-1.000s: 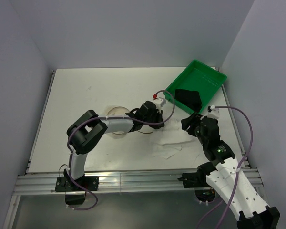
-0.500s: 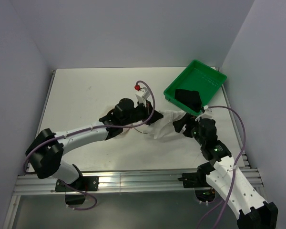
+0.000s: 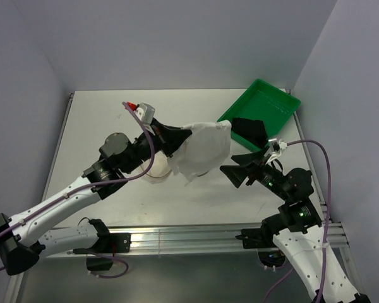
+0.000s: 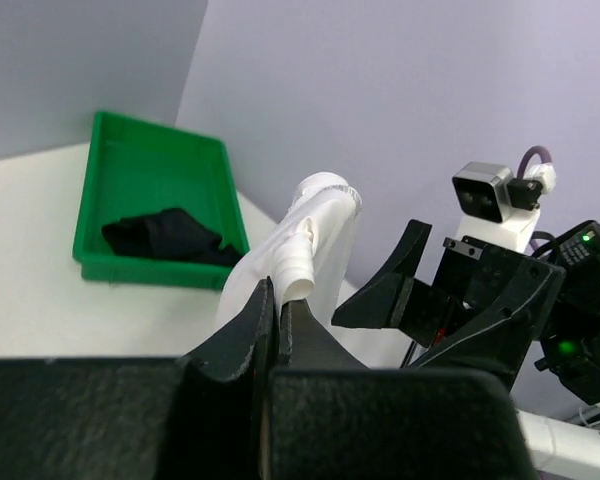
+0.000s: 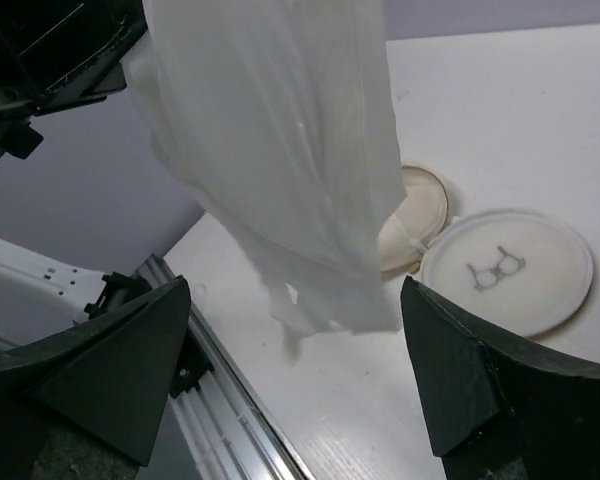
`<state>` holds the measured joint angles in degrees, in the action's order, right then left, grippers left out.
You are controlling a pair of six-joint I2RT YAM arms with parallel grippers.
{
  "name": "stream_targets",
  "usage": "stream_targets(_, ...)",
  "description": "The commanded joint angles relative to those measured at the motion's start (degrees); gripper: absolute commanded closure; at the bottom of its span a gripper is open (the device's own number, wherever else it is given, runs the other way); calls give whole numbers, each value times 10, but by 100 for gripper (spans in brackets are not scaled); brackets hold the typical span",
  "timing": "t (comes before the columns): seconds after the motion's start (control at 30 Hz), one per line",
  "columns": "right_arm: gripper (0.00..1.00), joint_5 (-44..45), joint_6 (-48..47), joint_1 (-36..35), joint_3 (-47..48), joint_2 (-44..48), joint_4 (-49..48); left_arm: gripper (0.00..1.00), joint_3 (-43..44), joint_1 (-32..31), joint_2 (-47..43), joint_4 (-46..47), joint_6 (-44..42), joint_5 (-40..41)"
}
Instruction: Place the bra in the laundry bag and zip it closed
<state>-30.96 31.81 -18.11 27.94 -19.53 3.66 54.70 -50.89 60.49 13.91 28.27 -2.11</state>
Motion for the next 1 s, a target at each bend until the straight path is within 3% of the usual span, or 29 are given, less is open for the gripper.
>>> stream_targets(0.0,6,-20,-27,2,46,-8,-34,100,20,2,-21,22,-26,-22)
stream_targets(0.1,3,-2,-65,2,82,-29,-56,100,8,3,-41,52,-17,-78)
stream_targets(0.3,0,-176,-38,2,88,-98,-210,100,-1,6,-65,92,15,-185)
stream_targets(0.47,0,-208,-70,2,105,-113,-214,100,-12,22,-67,146,68,-307)
stream_targets(0.57,0,-274,-35,2,94,-122,-288,100,-25,42,-64,195,113,-364)
stream_targets(0.73,1,-326,142,-15,44,-153,-505,100,-52,73,-58,278,174,-391)
stream_targets(0.83,10,-307,138,-33,42,-153,-509,100,-55,78,-42,315,202,-404)
stream_targets(0.9,29,-294,128,-50,47,-159,-494,100,-52,78,-26,323,215,-407)
stream_targets(0.97,32,-286,124,-59,53,-178,-487,100,-52,78,-12,349,235,-417)
